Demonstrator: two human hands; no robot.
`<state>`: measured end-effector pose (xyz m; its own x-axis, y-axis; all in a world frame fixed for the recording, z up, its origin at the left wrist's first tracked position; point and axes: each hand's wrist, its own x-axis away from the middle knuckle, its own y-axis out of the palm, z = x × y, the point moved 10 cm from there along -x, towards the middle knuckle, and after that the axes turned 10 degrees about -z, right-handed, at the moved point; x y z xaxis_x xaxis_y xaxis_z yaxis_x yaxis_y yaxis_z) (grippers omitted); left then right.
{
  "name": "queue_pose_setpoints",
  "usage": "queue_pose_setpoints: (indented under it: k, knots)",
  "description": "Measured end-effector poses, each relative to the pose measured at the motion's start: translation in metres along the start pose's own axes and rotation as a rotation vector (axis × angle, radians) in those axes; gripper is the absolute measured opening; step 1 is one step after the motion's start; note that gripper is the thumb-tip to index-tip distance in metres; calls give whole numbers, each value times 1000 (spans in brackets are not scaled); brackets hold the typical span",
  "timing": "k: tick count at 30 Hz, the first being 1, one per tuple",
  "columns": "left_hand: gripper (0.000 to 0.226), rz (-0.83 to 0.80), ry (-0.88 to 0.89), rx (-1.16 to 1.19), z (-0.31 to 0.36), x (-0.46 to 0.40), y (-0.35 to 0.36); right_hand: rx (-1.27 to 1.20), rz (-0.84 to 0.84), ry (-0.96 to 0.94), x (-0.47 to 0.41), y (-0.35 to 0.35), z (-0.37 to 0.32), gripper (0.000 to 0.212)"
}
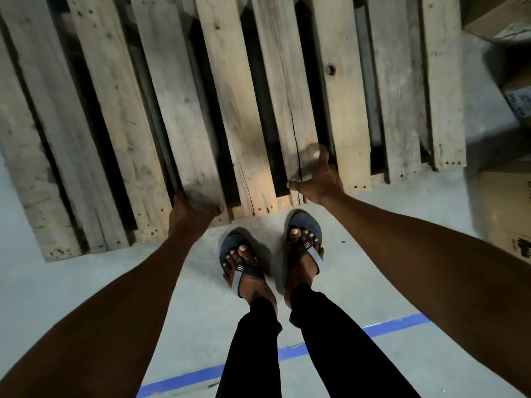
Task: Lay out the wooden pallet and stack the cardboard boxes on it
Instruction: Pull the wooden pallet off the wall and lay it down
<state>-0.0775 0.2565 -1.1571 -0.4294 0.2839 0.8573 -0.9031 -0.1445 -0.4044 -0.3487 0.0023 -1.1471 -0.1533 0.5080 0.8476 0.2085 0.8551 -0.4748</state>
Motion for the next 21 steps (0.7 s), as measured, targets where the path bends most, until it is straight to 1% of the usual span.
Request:
queue_pose_setpoints:
  k: [3, 5, 7, 9, 10, 12, 13, 15, 16, 19, 21]
  knots:
    - [107, 7, 53, -152, 12, 22, -9, 109, 9, -39, 37, -24, 4, 123]
    - [104, -24, 50, -208, 16, 45, -14, 185, -32, -33, 73, -41, 10, 114]
    - [98, -102, 45, -200, 40, 98, -26, 233, -86, -30, 124, -64, 11, 104]
    - [85, -165, 44, -213, 66, 161, -46, 261, -125, -12, 189, -91, 18, 98]
    - [80, -187, 29, -235, 71, 193, -54, 245, -123, -15, 222, -101, 23, 99]
    - [77, -232, 75, -306, 102, 263, -84, 204, -55, -22, 296, -139, 17, 99]
    - [75, -242, 101, -361, 121, 296, -100, 185, -25, -10, 333, -160, 12, 93]
    - [68, -254, 143, -376, 153, 354, -133, 114, -30, 8, 402, -188, 6, 74]
    - [63, -248, 175, -386, 174, 387, -149, 86, -24, 0, 439, -204, 2, 68]
    - [50, -218, 262, -405, 224, 479, -192, -59, 14, -12, 538, -243, -8, 59]
    - [46, -201, 303, -409, 244, 512, -209, -164, 51, -25, 584, -257, -8, 55]
